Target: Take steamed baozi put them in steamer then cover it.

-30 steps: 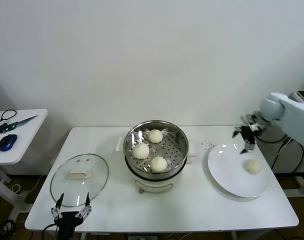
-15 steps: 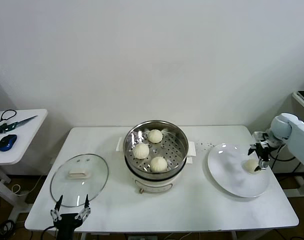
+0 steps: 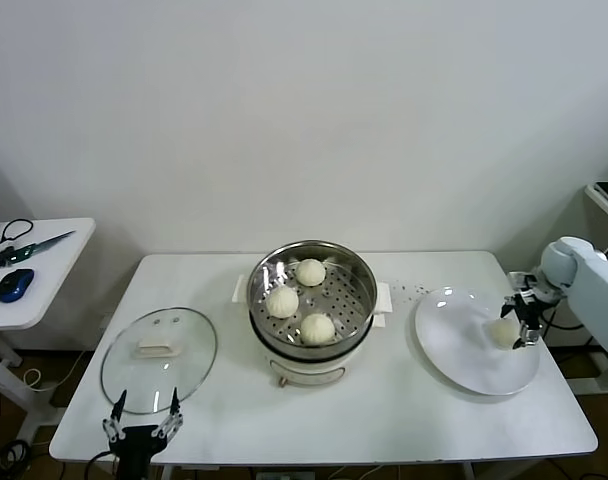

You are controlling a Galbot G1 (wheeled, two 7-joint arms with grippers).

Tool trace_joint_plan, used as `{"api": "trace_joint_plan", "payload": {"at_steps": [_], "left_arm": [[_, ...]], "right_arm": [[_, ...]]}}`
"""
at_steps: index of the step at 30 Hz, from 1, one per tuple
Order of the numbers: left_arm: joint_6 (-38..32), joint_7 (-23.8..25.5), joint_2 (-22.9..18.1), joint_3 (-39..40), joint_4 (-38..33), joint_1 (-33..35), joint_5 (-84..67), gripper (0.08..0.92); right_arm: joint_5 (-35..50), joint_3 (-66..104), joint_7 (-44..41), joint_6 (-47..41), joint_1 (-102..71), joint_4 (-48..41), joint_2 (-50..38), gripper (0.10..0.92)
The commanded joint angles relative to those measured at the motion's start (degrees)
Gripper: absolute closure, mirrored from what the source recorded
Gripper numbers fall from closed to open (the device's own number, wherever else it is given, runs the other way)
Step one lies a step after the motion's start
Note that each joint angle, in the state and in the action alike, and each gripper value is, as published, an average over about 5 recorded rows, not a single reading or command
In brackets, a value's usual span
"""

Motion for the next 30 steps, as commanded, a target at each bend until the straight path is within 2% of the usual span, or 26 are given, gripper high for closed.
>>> {"api": "trace_joint_plan", "payload": {"at_steps": [1, 7, 13, 20, 24, 30], "left_arm": [[-0.15, -0.05, -0.06, -0.11, 0.08, 0.21, 0.08, 0.177], [-0.22, 0.08, -0.07, -0.16, 0.01, 0.59, 0.06, 0.177], [-0.08, 0.4, -0.08, -0.03, -0.12, 0.86, 0.34, 0.177], [-0.1, 0.65, -0.09, -0.06, -0.34, 1.22, 0.25, 0.177], [-0.08, 1.25, 0.05, 0.04, -0.52, 1.6, 0.19, 0.177], [-0.06, 1.83, 0.23, 0.74, -0.64, 1.57, 0.19, 0.177]], "right_arm": [[-3.42, 2.75, -0.05, 1.15, -1.41, -3.31, 1.77, 0.203], [-3.7, 2.88, -0.47, 1.39, -1.12, -3.27, 1.98, 0.212], [-3.09, 2.66, -0.29, 1.5, -0.72, -3.2, 2.18, 0.295], [-0.57, 0.86, -0.25, 0.7, 1.19, -1.23, 1.58, 0.333], [6.29, -5.39, -0.22, -1.24, 6.02, 2.52, 0.12, 0.344], [22.66, -22.45, -0.17, -5.54, 23.37, 7.4, 0.94, 0.347]]}}
